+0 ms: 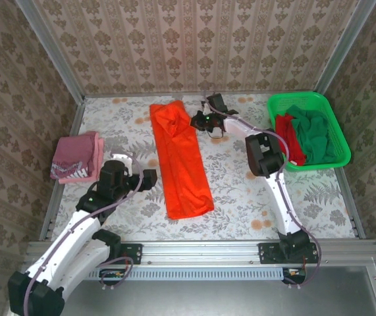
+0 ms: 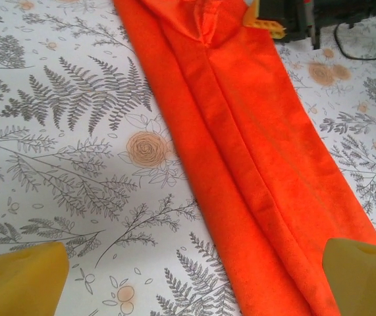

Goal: Fold and stack the t-shirts

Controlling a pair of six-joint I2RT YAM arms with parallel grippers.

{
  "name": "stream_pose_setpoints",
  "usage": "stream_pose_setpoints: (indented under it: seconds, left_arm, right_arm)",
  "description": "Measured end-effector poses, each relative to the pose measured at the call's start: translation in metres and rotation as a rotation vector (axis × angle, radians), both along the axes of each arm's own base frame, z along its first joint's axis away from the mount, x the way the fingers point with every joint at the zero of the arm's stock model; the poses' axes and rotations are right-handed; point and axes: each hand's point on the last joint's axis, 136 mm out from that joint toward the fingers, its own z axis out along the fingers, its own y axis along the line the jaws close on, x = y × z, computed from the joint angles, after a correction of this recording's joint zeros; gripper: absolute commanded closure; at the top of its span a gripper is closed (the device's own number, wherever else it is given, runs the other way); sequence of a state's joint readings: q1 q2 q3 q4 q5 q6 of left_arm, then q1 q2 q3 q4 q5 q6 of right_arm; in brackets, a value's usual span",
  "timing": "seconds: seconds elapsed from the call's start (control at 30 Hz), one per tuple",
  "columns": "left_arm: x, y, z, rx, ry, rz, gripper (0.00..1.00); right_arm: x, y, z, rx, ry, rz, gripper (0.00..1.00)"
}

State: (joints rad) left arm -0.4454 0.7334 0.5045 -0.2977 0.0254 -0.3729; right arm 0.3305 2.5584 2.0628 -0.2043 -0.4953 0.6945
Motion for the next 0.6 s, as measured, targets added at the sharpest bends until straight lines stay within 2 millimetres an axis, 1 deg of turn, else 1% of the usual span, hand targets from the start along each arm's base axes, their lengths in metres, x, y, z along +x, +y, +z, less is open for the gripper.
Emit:
stream_pose_setpoints:
  seconds: [0.2, 0.3, 0.37, 0.43, 0.57, 0.6]
  left_arm:
    - [0.008, -0.012, -0.01, 0.014, 0.016, -0.057, 0.0]
    - [0.008, -0.015, -0.018, 0.037, 0.041, -0.085, 0.0]
    - [0.009, -0.018, -0.019, 0.047, 0.045, -0.105, 0.0]
    - [0.01, -0.021, -0.017, 0.049, 0.045, -0.125, 0.0]
    - [0.014, -0.029, -0.009, 0.034, 0.037, -0.16, 0.0]
    - [0.014, -0.031, -0.01, 0.029, 0.045, -0.165, 0.0]
  right_arm:
    - [-0.009, -0.06, 0.01, -0.034, -0.017, -0.097, 1.0]
    - [-0.012, -0.084, 0.008, -0.043, -0.016, -0.139, 1.0]
    - [-0.01, -0.095, 0.005, -0.047, -0.012, -0.16, 0.97]
    - [-0.009, -0.101, 0.004, -0.05, -0.011, -0.168, 0.91]
    - [-0.009, -0.103, 0.006, -0.057, -0.026, -0.162, 0.65]
    - [-0.01, -0.104, 0.006, -0.063, -0.032, -0.162, 0.55]
